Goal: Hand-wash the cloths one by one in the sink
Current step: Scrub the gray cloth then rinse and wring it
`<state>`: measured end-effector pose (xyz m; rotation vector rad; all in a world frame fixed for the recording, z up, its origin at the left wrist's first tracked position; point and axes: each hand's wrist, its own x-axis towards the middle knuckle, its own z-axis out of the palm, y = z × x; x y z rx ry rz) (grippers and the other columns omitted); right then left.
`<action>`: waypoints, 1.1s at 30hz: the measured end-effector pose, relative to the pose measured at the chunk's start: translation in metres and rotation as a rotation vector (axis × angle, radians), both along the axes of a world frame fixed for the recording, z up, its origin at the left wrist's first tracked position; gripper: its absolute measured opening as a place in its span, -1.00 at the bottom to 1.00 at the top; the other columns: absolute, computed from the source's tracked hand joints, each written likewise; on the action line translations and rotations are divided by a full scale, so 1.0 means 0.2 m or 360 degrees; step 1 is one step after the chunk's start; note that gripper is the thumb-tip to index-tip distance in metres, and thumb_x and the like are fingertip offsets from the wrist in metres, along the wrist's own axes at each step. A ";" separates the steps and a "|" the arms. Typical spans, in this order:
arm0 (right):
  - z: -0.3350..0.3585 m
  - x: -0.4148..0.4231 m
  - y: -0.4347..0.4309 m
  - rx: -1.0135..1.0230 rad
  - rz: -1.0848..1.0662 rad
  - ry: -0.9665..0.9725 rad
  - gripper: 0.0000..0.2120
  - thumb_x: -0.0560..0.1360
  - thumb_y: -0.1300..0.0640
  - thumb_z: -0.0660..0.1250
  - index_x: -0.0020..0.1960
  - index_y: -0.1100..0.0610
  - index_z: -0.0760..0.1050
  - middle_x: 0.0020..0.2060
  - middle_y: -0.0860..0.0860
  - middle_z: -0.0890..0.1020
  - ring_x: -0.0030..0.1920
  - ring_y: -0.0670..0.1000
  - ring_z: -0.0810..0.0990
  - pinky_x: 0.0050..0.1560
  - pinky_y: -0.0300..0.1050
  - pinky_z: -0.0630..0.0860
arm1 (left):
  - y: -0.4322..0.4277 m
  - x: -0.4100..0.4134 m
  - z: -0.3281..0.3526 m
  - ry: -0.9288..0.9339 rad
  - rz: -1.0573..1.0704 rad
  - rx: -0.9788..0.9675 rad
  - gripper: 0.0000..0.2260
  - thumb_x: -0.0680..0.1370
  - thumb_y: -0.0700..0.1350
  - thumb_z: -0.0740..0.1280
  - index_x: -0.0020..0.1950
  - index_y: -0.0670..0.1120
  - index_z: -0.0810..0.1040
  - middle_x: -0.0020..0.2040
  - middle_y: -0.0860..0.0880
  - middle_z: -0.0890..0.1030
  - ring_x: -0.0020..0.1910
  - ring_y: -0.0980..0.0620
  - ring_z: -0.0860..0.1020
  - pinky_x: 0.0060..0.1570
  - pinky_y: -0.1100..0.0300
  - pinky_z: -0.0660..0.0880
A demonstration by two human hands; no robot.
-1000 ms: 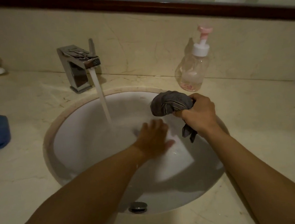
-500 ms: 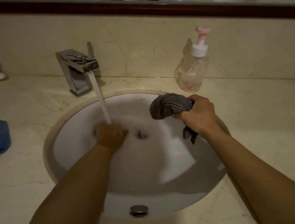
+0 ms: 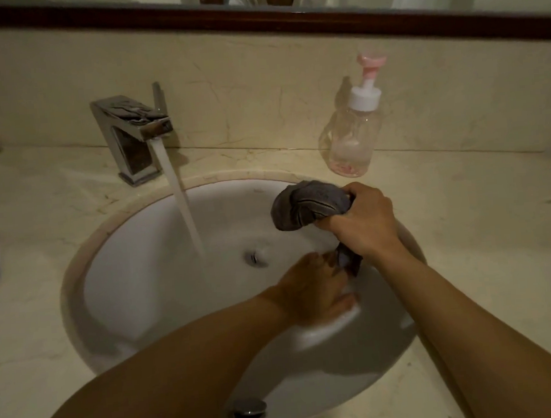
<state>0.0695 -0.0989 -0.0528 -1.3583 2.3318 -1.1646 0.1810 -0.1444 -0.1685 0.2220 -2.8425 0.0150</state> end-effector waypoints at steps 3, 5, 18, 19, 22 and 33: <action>0.00 0.00 0.00 0.0003 0.0011 0.0012 -0.64 0.33 0.01 0.59 0.07 0.10 0.63 -0.07 0.08 0.70 -0.03 0.15 0.63 -0.04 0.00 0.57 | -0.05 0.04 0.00 -0.0213 0.0214 0.0102 -0.54 0.65 0.17 0.15 0.44 -0.09 0.39 0.40 -0.15 0.42 0.29 -0.17 0.43 0.22 -0.12 0.42; 0.00 0.00 0.00 -0.0006 0.0004 0.0011 -0.66 0.33 0.01 0.58 0.04 0.09 0.63 -0.11 0.07 0.70 -0.05 0.14 0.64 -0.06 -0.02 0.56 | -0.16 0.14 0.01 -0.0413 0.0618 0.0176 -0.50 0.66 0.21 0.08 0.55 0.03 0.24 0.54 -0.09 0.26 0.49 -0.13 0.26 0.41 -0.17 0.21; -0.01 0.00 0.00 -0.0004 0.0007 -0.0028 -0.63 0.33 0.04 0.59 0.09 0.10 0.63 -0.13 0.02 0.70 -0.10 0.06 0.65 -0.15 -0.16 0.45 | -0.37 0.38 0.14 -0.0500 0.1669 0.0335 -0.62 0.63 0.04 0.19 0.40 -0.08 0.38 0.37 -0.14 0.45 0.31 -0.20 0.44 0.28 -0.13 0.39; -0.01 0.00 0.00 -0.0011 0.0003 -0.0029 -0.64 0.33 0.04 0.58 0.09 0.09 0.63 -0.13 0.03 0.70 -0.10 0.06 0.65 -0.15 -0.15 0.46 | -0.33 0.34 0.14 -0.0435 0.1533 0.0295 -0.59 0.64 0.08 0.15 0.43 -0.07 0.35 0.39 -0.12 0.40 0.34 -0.18 0.39 0.31 -0.15 0.32; -0.02 -0.01 -0.01 -0.0027 0.0001 0.0006 -0.67 0.34 0.06 0.57 0.07 0.08 0.63 -0.13 0.04 0.70 -0.08 0.09 0.64 -0.13 -0.10 0.51 | -0.18 0.18 0.12 -0.0227 0.1020 0.0382 -0.45 0.65 0.24 0.04 0.57 -0.01 0.18 0.53 -0.09 0.25 0.50 -0.12 0.21 0.45 -0.20 0.10; -0.02 -0.01 -0.01 -0.0048 0.0040 0.0014 -0.66 0.34 0.01 0.57 0.06 0.07 0.62 -0.10 0.05 0.69 -0.05 0.12 0.63 -0.05 -0.01 0.58 | -0.20 0.22 0.05 -0.0608 0.0715 0.0303 -0.41 0.65 0.28 0.03 0.62 0.05 0.12 0.62 -0.05 0.13 0.58 -0.08 0.11 0.50 -0.14 0.07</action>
